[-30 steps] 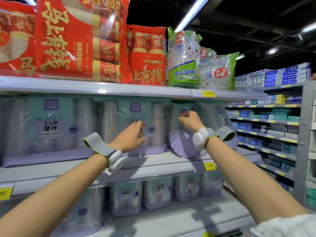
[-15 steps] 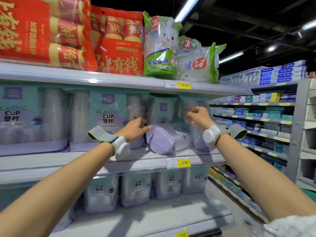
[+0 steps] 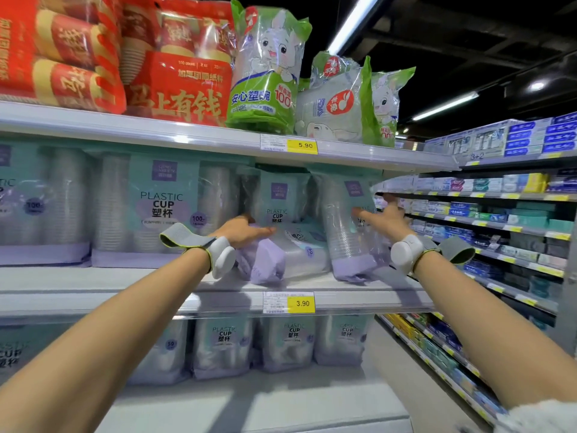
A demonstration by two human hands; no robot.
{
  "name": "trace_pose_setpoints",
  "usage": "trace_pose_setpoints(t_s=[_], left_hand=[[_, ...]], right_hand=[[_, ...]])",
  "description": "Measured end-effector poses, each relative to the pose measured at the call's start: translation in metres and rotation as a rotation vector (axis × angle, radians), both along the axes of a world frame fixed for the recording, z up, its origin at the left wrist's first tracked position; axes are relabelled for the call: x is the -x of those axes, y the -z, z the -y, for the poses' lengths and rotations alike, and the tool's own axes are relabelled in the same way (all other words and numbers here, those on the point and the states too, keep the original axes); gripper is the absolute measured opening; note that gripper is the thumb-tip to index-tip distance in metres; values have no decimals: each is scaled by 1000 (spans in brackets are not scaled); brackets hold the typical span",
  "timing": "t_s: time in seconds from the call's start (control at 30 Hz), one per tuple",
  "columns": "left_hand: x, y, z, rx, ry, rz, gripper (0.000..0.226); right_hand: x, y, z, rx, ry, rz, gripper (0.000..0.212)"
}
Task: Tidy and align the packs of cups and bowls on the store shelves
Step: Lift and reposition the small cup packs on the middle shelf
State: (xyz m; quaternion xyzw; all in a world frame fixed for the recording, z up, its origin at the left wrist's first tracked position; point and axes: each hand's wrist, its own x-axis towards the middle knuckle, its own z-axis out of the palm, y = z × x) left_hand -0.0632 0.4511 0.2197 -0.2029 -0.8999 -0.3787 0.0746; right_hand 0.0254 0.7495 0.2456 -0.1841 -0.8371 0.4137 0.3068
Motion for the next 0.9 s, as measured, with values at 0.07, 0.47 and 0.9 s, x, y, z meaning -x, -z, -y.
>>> trace_pose_setpoints(t_s=[0.07, 0.47, 0.9], left_hand=[[0, 2, -2, -4, -19, 11, 85], [-10, 8, 1, -62, -74, 12, 89], [-27, -2, -2, -169, -58, -82, 78]], right_hand=[[3, 3, -9, 48, -118, -1, 120], [5, 12, -23, 235, -398, 37, 61], [0, 21, -36, 319, -375, 84, 84]])
